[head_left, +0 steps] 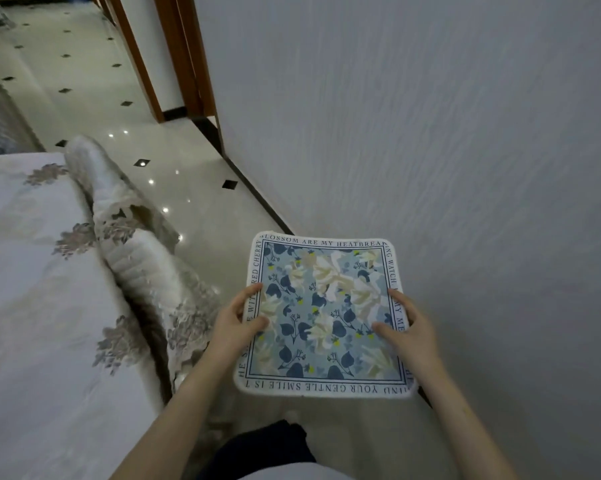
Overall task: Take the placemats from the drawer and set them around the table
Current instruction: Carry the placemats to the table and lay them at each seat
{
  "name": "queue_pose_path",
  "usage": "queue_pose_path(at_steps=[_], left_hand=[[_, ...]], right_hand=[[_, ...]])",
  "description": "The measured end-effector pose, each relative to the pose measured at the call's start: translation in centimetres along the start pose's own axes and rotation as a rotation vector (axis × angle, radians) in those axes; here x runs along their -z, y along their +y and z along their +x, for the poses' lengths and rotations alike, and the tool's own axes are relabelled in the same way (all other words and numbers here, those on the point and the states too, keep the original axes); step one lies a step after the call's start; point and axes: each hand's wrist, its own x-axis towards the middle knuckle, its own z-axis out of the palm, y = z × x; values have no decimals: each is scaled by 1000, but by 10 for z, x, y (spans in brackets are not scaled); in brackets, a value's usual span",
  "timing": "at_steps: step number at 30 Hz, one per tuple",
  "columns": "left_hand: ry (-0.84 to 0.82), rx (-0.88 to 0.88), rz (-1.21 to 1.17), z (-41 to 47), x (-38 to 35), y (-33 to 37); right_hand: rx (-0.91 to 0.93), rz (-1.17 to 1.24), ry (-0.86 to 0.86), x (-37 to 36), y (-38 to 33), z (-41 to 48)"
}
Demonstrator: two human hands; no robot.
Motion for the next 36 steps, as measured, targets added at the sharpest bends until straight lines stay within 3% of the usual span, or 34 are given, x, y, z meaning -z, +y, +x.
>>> queue_pose_path(at_steps=[11,21,28,36], left_hand=[[174,-17,-80,156,-1,66],[490,82,-172,285,-13,95],[684,66,-223,346,31,133],[867,131,-326,421,112,125]], right_hand=[[73,7,-167,-44,-70,205],[128,-153,-491,-117,-108,416],[170,-127,-705,-209,-174,517],[230,-211,-862,-356,-196,590]])
